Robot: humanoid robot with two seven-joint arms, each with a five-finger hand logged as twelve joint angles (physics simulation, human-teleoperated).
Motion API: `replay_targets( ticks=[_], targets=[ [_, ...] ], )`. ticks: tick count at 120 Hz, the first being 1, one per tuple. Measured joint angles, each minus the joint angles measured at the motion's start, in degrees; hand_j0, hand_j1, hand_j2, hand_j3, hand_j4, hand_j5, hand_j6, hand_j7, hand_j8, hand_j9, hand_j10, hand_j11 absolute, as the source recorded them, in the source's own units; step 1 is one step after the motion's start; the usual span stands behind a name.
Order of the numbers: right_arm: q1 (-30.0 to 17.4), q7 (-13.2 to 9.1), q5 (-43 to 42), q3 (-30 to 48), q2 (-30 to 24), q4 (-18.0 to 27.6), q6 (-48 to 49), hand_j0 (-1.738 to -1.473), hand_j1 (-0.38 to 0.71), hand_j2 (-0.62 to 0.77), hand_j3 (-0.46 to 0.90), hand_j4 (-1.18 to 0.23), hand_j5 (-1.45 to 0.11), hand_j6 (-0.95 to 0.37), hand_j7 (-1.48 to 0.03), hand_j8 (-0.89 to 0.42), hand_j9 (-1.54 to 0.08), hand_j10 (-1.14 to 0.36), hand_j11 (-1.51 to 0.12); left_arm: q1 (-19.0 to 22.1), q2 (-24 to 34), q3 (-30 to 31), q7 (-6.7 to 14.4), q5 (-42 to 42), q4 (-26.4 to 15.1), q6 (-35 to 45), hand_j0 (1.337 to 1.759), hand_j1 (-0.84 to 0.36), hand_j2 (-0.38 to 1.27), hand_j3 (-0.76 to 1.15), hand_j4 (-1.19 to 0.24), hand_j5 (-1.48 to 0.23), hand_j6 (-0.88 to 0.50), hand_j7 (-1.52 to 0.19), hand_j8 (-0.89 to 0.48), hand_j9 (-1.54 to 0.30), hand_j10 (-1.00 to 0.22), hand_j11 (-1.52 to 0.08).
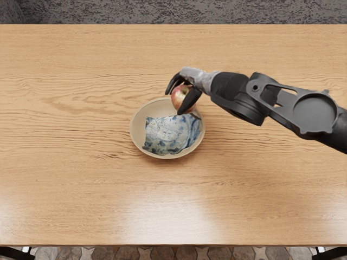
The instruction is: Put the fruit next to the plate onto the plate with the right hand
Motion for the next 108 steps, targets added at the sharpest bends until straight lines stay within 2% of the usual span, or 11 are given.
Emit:
replay_targets(
  ticks=[41,59,79,96,108],
  targets=[
    [-0.6,0.0,0.0,0.2,3.7,0.0,-0.1,-1.649,0.20,0.09,0.00,-0.63,-0.83,-0.37,-0.82,-0.26,-0.83,-0.34,-0.82,0.0,0.0,0.0,0.0,0.0,0.0,0.0,1.658,0.34,0.00,0.00,0.00,0.00,0.00,0.00,0.00,0.00,0.00,0.00],
    [-0.6,0.1,0.2,0.1,3.8,0.0,-1.5,-1.653,0.07,0.02,0.00,-0.44,-0.57,-0.32,-0.57,-0.25,-0.57,-0.30,-0.57,0.0,0.0,0.0,0.0,0.0,0.0,0.0,1.658,0.34,0.00,0.00,0.00,-0.01,0.00,0.00,0.00,0.00,0.00,0.00],
    [-0.1,0.1,0.2,0.5,3.5,0.0,-1.9,-1.656,-0.14,0.01,0.00,-0.21,-0.27,-0.16,-0.27,-0.13,-0.27,-0.15,-0.27,0.2,0.0,0.0,0.0,0.0,0.1,0.0,1.658,0.34,0.00,0.00,0.00,-0.01,0.00,0.00,0.00,0.00,0.00,0.00],
    [0.0,0.1,0.5,2.1,1.4,0.0,-1.0,-1.657,-0.25,0.00,0.00,-0.11,-0.14,-0.08,-0.14,-0.07,-0.14,-0.07,-0.14,0.0,0.0,0.0,0.0,0.0,0.1,0.0,1.658,0.34,0.00,0.00,0.00,-0.01,0.00,-0.01,0.00,0.00,0.00,0.00],
    [-0.2,0.1,6.1,3.6,-3.3,0.0,2.2,-1.657,-0.29,0.00,0.00,-0.07,-0.08,-0.05,-0.08,-0.04,-0.08,-0.05,-0.08,0.0,0.0,0.0,0.0,0.0,0.0,0.0,1.658,0.34,0.00,0.00,0.00,-0.01,0.00,-0.01,0.00,0.00,0.00,0.00]
  ],
)
